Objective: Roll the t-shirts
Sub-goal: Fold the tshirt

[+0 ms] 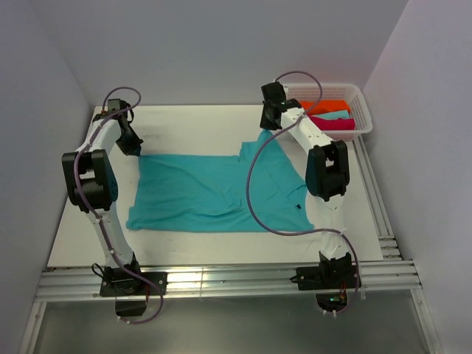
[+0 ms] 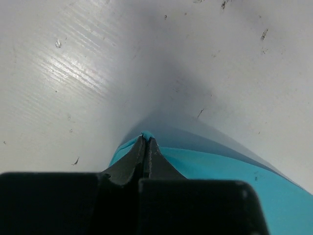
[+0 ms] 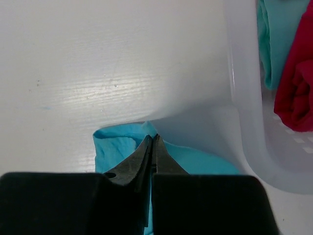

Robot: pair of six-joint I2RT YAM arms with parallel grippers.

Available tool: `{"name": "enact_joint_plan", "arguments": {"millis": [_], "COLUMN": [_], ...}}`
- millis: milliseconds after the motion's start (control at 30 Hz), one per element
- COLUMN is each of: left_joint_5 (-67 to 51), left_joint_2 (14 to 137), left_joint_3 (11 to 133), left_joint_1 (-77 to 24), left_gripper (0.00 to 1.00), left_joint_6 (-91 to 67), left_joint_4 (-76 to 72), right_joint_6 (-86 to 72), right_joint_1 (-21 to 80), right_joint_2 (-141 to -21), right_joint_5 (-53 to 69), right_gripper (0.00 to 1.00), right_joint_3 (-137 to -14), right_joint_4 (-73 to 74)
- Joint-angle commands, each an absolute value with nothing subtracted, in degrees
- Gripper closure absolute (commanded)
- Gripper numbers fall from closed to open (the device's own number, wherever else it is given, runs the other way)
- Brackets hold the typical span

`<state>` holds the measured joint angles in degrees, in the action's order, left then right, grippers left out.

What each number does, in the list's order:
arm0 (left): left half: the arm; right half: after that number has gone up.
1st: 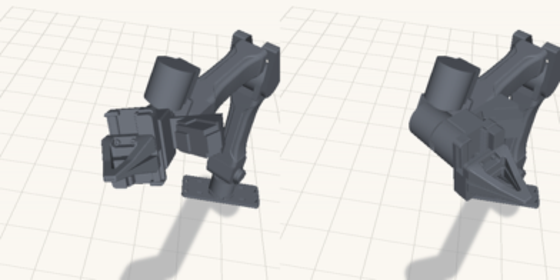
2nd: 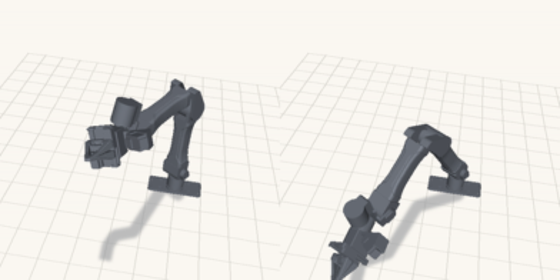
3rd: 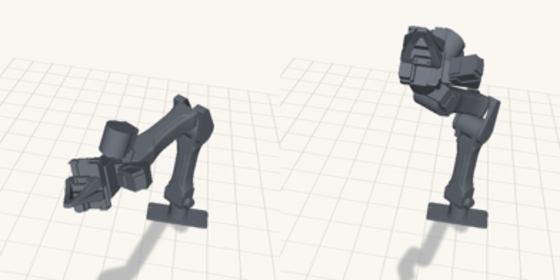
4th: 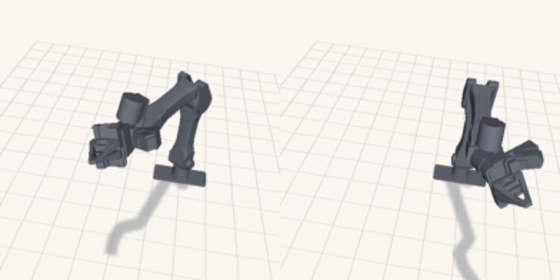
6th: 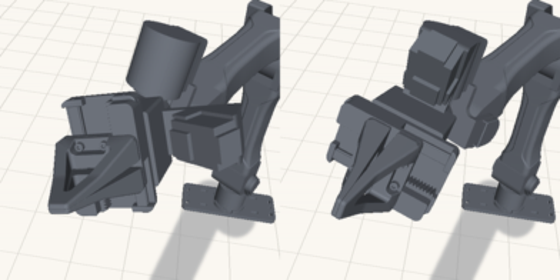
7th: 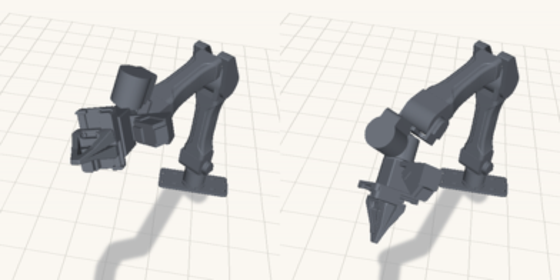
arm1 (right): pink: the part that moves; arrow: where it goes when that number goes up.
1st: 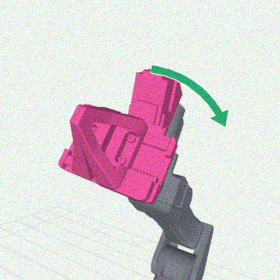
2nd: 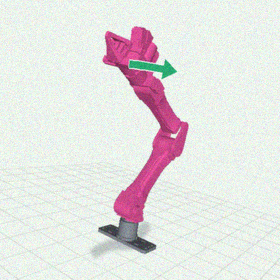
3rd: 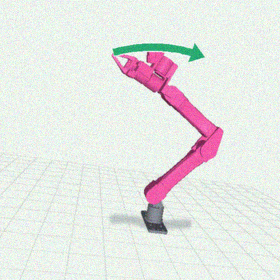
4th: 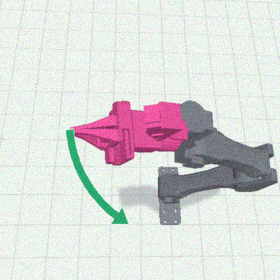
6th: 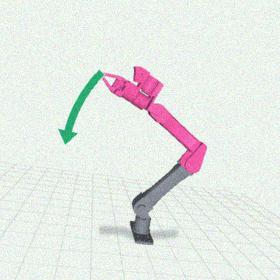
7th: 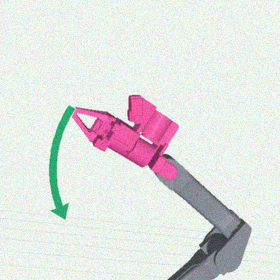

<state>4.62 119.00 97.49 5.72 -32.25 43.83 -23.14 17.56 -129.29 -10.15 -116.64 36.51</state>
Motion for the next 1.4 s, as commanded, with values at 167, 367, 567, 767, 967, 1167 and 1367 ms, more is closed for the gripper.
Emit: {"name": "enact_joint_plan", "arguments": {"millis": [167, 367, 567, 767, 967, 1167, 1367], "left_joint_5": [4.8, 4.8, 5.4, 5.7, 6.2, 6.0, 5.0], "left_joint_2": [111.9, 109.5, 109.1, 107.9, 106.7, 105.8, 104.7], "left_joint_3": [92.5, 89.3, 88.6, 88.2, 87.4, 86.6, 85.6], "left_joint_1": [5.9, 5.9, 5.8, 5.9, 5.8, 5.8, 5.8], "left_gripper": [1.00, 1.00, 1.00, 1.00, 0.99, 1.00, 1.00], "left_joint_6": [-30.8, -30.3, -29.4, -28.7, -27.9, -27.1, -26.9], "left_joint_4": [42.0, 41.0, 41.0, 41.2, 41.4, 41.5, 41.2], "right_joint_6": [-23.7, -24.2, -24.3, -24.4, -24.5, -24.9, -25.3], "right_joint_1": [17.1, 17.1, 17.1, 17.1, 17.1, 17.1, 17.2], "right_joint_2": [-119.2, -113.8, -109.6, -105.5, -101.3, -96.1, -91.5], "right_joint_5": [-9.1, -8.4, -7.8, -7.4, -7.2, -6.8, -5.8], "right_gripper": [1.00, 1.00, 1.00, 1.00, 1.00, 1.00, 1.00], "right_joint_3": [-110.4, -105.5, -101.9, -98.8, -95.1, -89.9, -85.3], "right_joint_4": [35.6, 35.1, 35.7, 36.7, 37.4, 37.1, 36.9]}}
